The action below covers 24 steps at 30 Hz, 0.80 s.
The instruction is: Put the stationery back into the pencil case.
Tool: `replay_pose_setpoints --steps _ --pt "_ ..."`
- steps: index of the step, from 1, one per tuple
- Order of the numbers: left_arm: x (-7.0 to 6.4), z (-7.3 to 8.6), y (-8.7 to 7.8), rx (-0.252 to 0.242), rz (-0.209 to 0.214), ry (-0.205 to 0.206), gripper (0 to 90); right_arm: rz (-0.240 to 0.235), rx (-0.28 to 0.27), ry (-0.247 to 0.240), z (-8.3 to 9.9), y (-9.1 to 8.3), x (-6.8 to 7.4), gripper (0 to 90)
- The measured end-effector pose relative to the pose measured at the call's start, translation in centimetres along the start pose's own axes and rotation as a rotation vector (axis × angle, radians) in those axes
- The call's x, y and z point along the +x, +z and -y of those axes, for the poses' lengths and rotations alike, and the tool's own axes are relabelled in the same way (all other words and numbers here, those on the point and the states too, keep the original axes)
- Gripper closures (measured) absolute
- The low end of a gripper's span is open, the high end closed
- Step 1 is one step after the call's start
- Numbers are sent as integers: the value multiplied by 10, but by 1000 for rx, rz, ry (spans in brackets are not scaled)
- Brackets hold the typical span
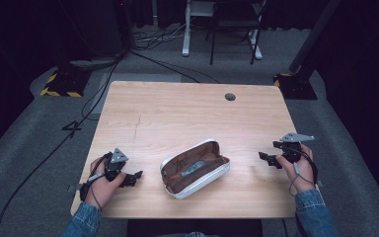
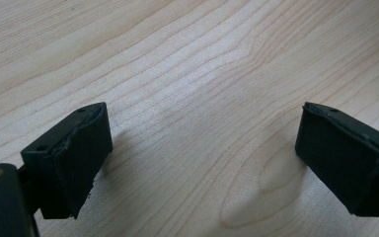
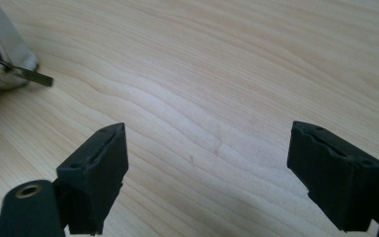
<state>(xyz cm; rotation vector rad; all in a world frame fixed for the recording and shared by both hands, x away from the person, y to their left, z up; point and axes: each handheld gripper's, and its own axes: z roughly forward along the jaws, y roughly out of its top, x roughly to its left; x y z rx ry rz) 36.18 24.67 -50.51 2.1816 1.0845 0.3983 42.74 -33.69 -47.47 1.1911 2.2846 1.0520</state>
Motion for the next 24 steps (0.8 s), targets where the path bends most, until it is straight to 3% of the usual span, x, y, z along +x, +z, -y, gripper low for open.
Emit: replay_pose_setpoints --steps 16,24 --pt "1 0 0 -3 -6 10 74 10 34 -47 18 21 -4 160" --pt "1 0 0 -3 -6 10 74 -2 26 -38 19 24 -4 136"
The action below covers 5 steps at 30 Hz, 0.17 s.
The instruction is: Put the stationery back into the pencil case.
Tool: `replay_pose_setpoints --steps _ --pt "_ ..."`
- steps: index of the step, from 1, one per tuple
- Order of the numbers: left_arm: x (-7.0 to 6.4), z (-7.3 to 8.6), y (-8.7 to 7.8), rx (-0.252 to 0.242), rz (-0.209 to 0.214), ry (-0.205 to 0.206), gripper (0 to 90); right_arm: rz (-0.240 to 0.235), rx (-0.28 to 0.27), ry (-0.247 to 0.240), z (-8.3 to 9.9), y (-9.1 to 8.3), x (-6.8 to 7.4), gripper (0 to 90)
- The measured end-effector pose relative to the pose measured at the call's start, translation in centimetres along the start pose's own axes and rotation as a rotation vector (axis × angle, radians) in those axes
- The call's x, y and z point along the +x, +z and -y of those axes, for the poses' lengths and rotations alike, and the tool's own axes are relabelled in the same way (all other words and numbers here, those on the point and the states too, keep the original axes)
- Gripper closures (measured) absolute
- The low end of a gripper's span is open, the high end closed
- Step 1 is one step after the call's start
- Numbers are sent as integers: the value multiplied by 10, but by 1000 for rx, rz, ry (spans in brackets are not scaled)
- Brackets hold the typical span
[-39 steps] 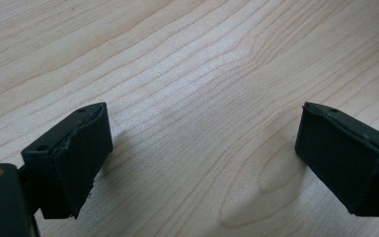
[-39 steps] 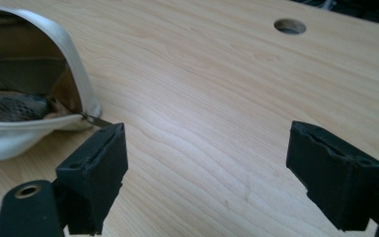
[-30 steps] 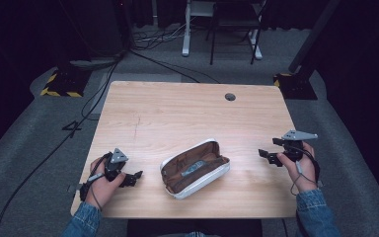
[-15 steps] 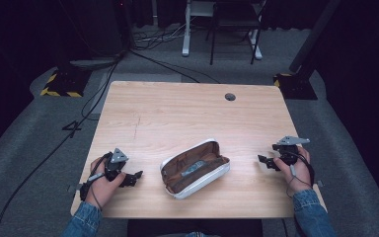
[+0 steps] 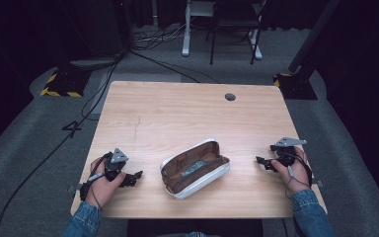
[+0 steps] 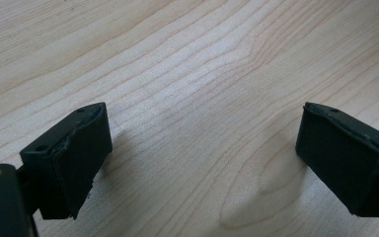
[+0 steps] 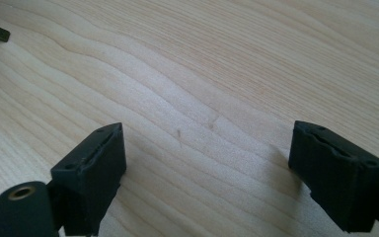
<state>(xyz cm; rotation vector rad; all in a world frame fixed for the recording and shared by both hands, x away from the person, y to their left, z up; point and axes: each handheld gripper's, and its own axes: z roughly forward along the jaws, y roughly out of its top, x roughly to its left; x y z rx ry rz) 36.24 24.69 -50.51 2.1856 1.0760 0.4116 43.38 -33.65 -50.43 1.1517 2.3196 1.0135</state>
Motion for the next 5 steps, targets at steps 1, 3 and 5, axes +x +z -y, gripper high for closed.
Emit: replay_pose_setpoints --steps 1,3,5 --pt "0 0 0 0 0 0 74 1 5 0 -1 1 0 125" --pt "0 0 0 0 0 0 74 4 4 0 -1 1 0 124" --pt "0 0 0 0 0 0 73 4 4 0 -1 1 0 124"
